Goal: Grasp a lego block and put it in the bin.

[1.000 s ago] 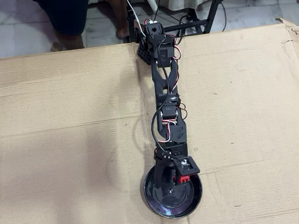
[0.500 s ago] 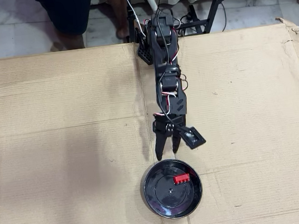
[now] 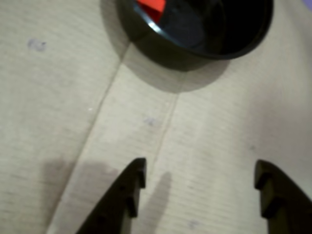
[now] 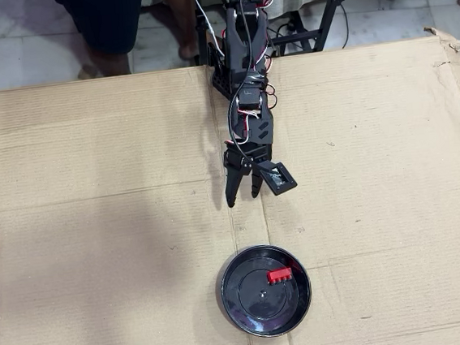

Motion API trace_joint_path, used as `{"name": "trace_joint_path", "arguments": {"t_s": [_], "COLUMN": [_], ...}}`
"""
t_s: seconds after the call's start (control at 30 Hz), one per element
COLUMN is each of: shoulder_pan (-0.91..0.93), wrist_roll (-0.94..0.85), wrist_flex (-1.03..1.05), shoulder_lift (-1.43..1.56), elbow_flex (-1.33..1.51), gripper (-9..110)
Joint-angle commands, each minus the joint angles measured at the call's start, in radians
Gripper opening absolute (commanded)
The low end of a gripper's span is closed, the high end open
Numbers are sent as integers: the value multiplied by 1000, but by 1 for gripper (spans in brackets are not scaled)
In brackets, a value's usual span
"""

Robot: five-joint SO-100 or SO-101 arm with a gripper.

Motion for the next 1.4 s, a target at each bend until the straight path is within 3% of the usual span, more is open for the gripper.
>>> {"name": "trace_joint_path", "arguments": {"t_s": [0.0,0.37,0.83,1.13,1.37], "shoulder_pan": [11,-40,-32,-34,-28], "wrist_roll": [34,114,169,311,229], "wrist_flex": [-106,-460,-491,-209,-46], "shoulder_lift": [89,403,923,1155,1269], "elbow_flex": [97,566,992,1034,1034], "gripper": [25,25,25,25,25]}}
